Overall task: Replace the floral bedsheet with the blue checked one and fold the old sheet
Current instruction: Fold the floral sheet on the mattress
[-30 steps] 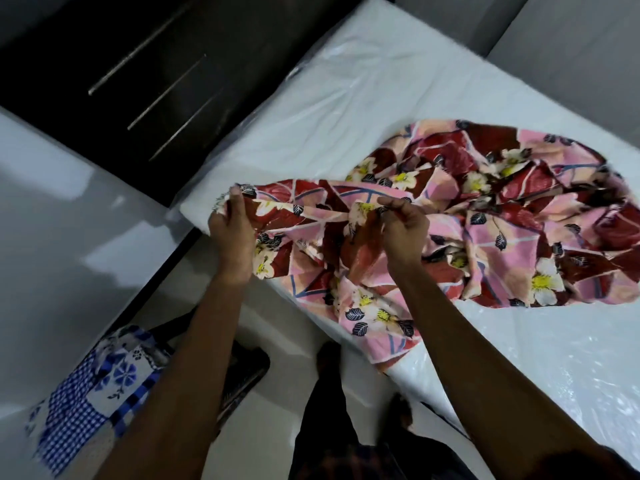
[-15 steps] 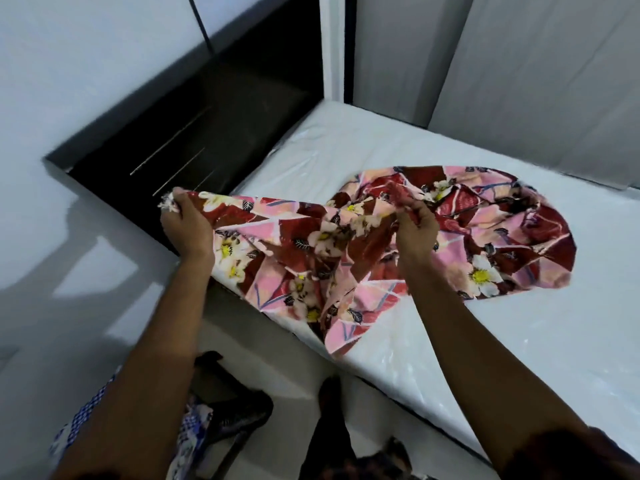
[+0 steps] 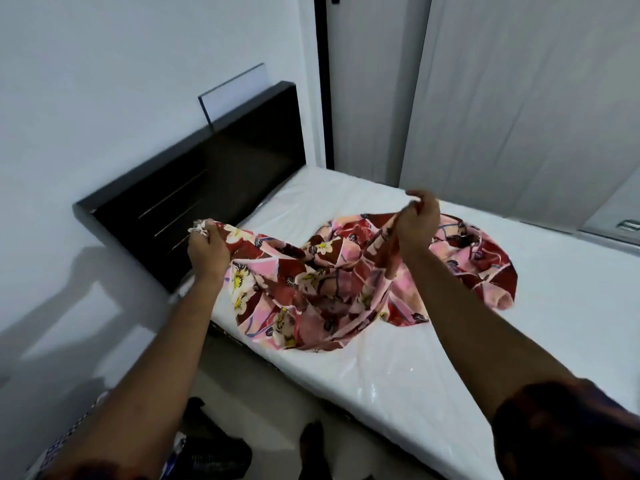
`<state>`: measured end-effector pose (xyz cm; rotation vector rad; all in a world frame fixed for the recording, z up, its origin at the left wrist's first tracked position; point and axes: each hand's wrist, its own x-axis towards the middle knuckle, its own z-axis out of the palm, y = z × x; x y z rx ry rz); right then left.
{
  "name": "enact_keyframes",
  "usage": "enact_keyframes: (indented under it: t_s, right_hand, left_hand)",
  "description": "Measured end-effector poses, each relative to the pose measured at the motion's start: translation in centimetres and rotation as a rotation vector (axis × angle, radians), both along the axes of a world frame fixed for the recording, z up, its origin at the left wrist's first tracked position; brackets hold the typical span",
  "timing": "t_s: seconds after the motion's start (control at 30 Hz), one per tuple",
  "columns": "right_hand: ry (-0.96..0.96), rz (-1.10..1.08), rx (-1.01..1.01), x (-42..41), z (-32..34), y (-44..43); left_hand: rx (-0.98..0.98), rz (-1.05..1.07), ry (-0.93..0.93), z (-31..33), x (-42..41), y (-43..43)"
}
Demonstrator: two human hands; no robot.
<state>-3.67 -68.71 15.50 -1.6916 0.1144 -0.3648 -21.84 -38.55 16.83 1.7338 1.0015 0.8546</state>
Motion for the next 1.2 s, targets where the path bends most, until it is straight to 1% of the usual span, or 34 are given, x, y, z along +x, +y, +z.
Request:
enact_keyframes:
  t_s: [0.07, 0.17, 0.27, 0.33, 0.4, 0.47, 0.53, 0.57, 0.67, 0.73, 0.87, 0.93, 1.0, 1.1, 1.2]
  right_hand:
    - [-0.155, 0.046, -0.118, 1.0, 3.5, 0.3]
    - [-0.342, 0.218, -0.19, 0.5, 8.1, 2.1]
    - [-0.362, 0.505, -0.16, -2.9, 9.8, 4.5]
    - [-0.348, 0.654, -0.142, -6.4, 8.8, 5.9]
    - [-0.351, 0.747, -0.216, -9.6, 6.4, 6.5]
    - [-0.304, 0.738, -0.246, -11.8, 3.7, 6.3]
    - [-0.202, 0.674, -0.205, -12.8, 1.6, 5.4]
    - [-0.181, 0.645, -0.2, -13.1, 0.7, 4.8]
    - [-0.192, 0.579, -0.227, -13.1, -0.9, 3.6]
    - [-0.192, 0.539, -0.239, -13.2, -1.2, 3.3]
    - [-0.176, 0.592, -0.302, -14.5, -1.0, 4.5]
    - [-0.167, 0.637, -0.331, -15.4, -1.0, 5.8]
    - [-0.157, 0.646, -0.318, -16.4, -1.2, 7.1]
    - [-0.114, 0.613, -0.269, -17.2, -1.5, 8.3]
    - [-0.122, 0.595, -0.306, -18.1, -1.8, 9.2]
  left_hand:
    - [0.046, -0.041, 0.008, 1.3, 0.3, -1.5]
    - [0.131, -0.138, 0.012, 3.4, 0.4, -4.6]
    - [0.19, -0.231, 0.023, 4.6, 0.6, -8.7]
    - [0.179, -0.321, 0.031, 4.6, 0.5, -11.5]
    - [0.166, -0.413, 0.06, 3.4, 0.1, -13.8]
    - [0.126, -0.451, 0.126, 1.8, -0.6, -15.1]
    - [0.052, -0.449, 0.176, -0.2, -1.6, -15.4]
    - [0.026, -0.431, 0.203, -1.1, -2.1, -15.3]
    - [-0.061, -0.324, 0.243, -3.0, -3.2, -13.9]
    - [-0.075, -0.292, 0.262, -3.2, -3.6, -13.1]
    - [-0.013, -0.293, 0.25, -2.5, -3.9, -12.6]
    - [-0.009, -0.32, 0.245, -2.3, -3.7, -12.6]
    - [-0.02, -0.361, 0.233, -2.3, -3.6, -12.4]
    - [-0.119, -0.39, 0.208, -2.5, -3.8, -11.7]
    - [-0.196, -0.438, 0.194, -2.4, -4.3, -11.0]
